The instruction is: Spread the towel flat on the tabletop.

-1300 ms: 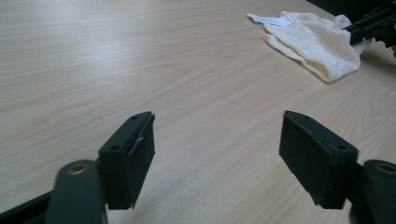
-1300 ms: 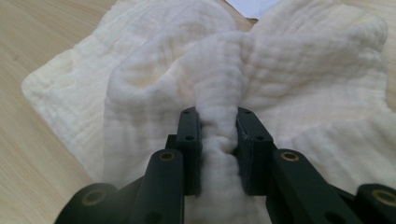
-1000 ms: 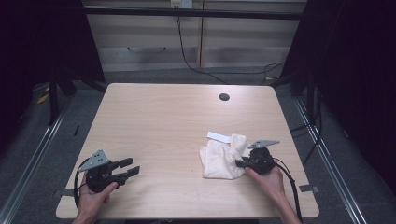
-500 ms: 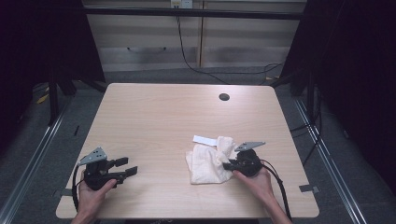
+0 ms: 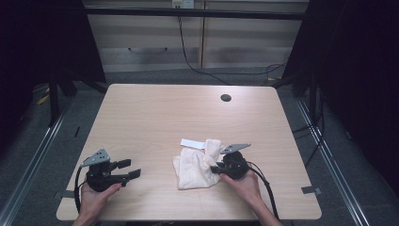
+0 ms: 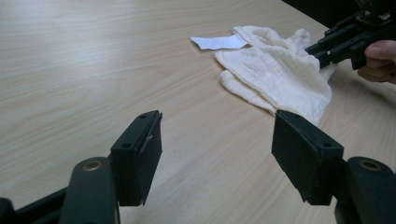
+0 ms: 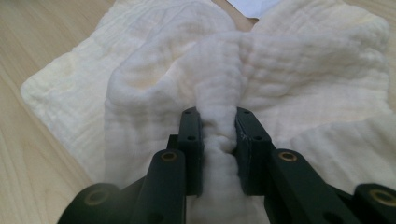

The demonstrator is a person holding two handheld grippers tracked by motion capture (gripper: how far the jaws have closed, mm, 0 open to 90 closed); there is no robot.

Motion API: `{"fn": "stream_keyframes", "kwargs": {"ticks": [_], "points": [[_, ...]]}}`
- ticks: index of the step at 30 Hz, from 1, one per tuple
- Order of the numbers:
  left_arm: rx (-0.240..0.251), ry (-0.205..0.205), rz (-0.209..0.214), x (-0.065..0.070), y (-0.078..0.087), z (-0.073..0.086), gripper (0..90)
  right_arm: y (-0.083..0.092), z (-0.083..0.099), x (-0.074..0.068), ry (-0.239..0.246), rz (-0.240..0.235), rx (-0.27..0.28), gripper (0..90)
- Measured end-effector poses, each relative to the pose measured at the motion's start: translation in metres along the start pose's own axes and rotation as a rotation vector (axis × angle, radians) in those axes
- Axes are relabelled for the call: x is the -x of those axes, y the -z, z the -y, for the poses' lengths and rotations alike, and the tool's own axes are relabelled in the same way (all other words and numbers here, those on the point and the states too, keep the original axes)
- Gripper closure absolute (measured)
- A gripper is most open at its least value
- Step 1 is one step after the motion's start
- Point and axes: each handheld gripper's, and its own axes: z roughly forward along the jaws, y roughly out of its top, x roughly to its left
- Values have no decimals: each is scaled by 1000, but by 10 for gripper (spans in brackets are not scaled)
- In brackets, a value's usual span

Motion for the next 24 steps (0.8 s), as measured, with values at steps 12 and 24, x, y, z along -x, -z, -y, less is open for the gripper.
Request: {"fn": "stream_keyframes", "kwargs": {"ticks": [12, 24], "points": [[-15, 2, 27, 0, -4, -1, 348, -21, -13, -33, 22, -25, 8, 673], [-36, -31, 20, 4, -13, -18, 436, 16, -20, -25, 17, -35, 134, 406]]}}
